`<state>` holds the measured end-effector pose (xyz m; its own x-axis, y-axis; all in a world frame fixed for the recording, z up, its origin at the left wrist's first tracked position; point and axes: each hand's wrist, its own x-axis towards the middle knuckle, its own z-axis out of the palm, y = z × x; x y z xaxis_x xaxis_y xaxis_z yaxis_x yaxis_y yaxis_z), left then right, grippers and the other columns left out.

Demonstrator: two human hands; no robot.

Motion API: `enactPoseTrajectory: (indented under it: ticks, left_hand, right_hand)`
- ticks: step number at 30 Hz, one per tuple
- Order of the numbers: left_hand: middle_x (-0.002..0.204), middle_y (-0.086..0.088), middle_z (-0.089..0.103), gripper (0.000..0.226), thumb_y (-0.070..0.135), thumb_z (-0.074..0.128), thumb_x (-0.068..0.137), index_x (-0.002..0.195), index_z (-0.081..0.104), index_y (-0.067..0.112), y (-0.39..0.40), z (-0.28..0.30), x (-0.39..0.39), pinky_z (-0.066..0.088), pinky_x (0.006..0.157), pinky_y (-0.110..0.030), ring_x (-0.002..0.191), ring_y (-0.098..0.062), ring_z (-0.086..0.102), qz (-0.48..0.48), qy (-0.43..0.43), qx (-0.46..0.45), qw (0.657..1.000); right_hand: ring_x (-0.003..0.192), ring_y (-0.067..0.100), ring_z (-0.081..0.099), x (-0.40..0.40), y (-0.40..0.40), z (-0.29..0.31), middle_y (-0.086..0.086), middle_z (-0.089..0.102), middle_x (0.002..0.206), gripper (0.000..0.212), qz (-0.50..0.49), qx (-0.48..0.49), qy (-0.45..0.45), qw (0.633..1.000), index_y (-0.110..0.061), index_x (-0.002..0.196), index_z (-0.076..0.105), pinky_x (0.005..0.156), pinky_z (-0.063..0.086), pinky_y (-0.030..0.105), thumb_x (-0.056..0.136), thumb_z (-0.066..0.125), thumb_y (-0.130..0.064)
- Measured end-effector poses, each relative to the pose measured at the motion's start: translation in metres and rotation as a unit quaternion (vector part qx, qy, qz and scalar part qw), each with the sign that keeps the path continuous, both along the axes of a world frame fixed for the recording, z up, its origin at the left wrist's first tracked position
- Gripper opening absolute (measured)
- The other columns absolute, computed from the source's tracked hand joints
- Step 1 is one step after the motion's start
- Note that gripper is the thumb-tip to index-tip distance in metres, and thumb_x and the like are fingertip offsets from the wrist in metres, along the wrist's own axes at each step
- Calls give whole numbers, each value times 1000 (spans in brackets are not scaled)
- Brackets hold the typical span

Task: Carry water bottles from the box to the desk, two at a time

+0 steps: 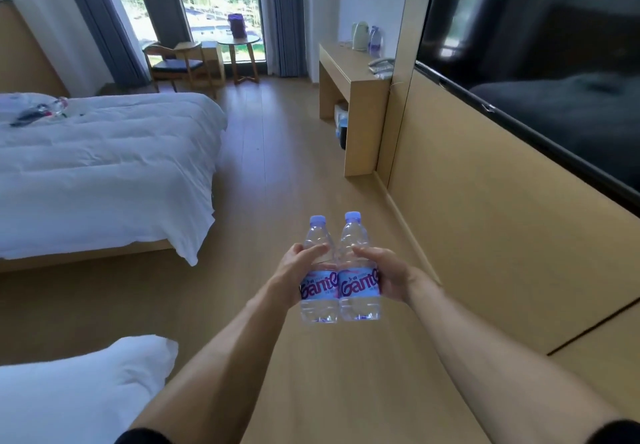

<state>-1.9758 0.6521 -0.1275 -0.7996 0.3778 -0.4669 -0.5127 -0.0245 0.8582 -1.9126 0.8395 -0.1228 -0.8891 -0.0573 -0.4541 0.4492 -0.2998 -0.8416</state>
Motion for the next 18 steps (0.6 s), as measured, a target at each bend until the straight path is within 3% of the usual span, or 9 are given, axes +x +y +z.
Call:
enactPoseTrajectory:
  ticks: [6,10,14,18]
  left_hand:
    - [101,-24,73,52,24,81,84,122,50,7,19,-6,-97,63,68,-47,77,-35,75,10,-2,6,1000]
    - [116,-28,67,53,25,80,85,123,48,7,35,-11,-166,63,74,-50,86,-37,74,17,-1,-12,1000]
    - [122,-27,64,54,28,80,84,125,48,10,56,-11,-246,55,91,-61,105,-44,69,32,10,-37,999]
    - [118,-21,67,54,30,81,83,124,51,12,83,-2,-321,60,86,-53,98,-38,73,48,10,-50,998]
  right_hand:
    - [96,38,71,-100,21,-2,25,70,115,57,14,-6,3,1000,1,140,50,73,61,42,93,63,-28]
    - [86,34,73,-175,39,-9,21,73,103,60,39,-18,4,999,1,139,49,67,61,39,89,65,-27]
    - [103,41,67,-261,64,-14,27,66,122,57,60,-8,6,998,1,142,47,83,59,47,94,63,-26]
    - [118,47,59,-347,95,-11,31,58,133,62,63,3,1,998,1,141,49,105,46,58,88,68,-26]
